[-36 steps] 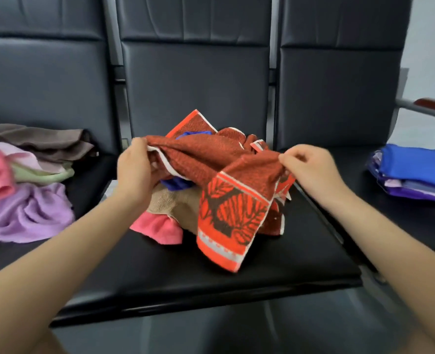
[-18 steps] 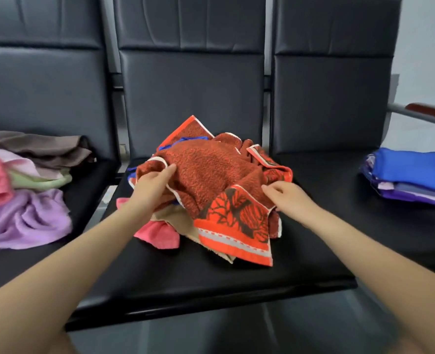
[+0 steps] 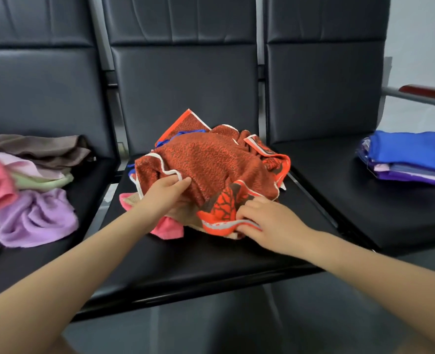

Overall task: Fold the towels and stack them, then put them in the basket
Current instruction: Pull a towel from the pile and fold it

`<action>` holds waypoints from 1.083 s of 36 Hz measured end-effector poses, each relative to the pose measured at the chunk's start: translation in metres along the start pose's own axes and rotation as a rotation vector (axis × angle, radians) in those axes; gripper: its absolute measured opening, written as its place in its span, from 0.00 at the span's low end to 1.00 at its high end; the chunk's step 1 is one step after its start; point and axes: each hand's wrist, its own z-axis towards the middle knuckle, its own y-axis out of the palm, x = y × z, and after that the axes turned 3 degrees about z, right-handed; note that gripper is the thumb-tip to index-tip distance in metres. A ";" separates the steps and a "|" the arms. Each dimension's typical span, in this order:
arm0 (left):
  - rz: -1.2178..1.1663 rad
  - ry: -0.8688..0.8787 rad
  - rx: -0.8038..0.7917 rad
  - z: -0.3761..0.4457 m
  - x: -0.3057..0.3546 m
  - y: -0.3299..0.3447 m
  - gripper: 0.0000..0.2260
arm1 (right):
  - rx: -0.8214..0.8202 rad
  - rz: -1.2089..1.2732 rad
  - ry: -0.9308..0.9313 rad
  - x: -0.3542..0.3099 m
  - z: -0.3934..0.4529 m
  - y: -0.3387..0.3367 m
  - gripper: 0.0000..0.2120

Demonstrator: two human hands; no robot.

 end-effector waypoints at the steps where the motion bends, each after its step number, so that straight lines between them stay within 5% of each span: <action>1: -0.070 -0.017 0.006 -0.002 0.003 0.001 0.12 | -0.017 0.057 -0.003 0.003 0.001 -0.004 0.16; 9: -0.381 -0.024 0.342 0.007 0.030 -0.049 0.10 | 0.289 0.671 0.214 0.004 0.000 -0.070 0.10; 15: -0.179 -0.067 0.457 0.011 0.010 -0.089 0.10 | 0.504 1.080 0.291 0.011 -0.002 -0.096 0.15; 18: 0.044 -0.086 0.453 0.011 -0.010 -0.093 0.03 | 0.401 1.059 0.319 0.014 -0.001 -0.097 0.17; 20: 0.330 -0.080 0.478 0.011 -0.022 -0.087 0.15 | 0.268 0.890 0.370 0.019 0.000 -0.091 0.18; 22: 0.551 0.107 0.520 0.002 -0.020 -0.072 0.15 | 0.129 0.665 0.414 0.023 0.001 -0.083 0.20; 25: 0.606 0.418 0.421 -0.024 -0.002 -0.036 0.04 | 0.043 0.533 0.455 0.027 0.005 -0.072 0.19; 31: 1.038 0.547 -0.034 -0.061 -0.010 0.030 0.26 | 0.148 0.721 0.493 0.024 0.012 -0.071 0.18; 39: 1.134 0.655 0.109 -0.038 -0.035 0.036 0.25 | 0.282 1.435 0.518 0.024 0.023 -0.083 0.11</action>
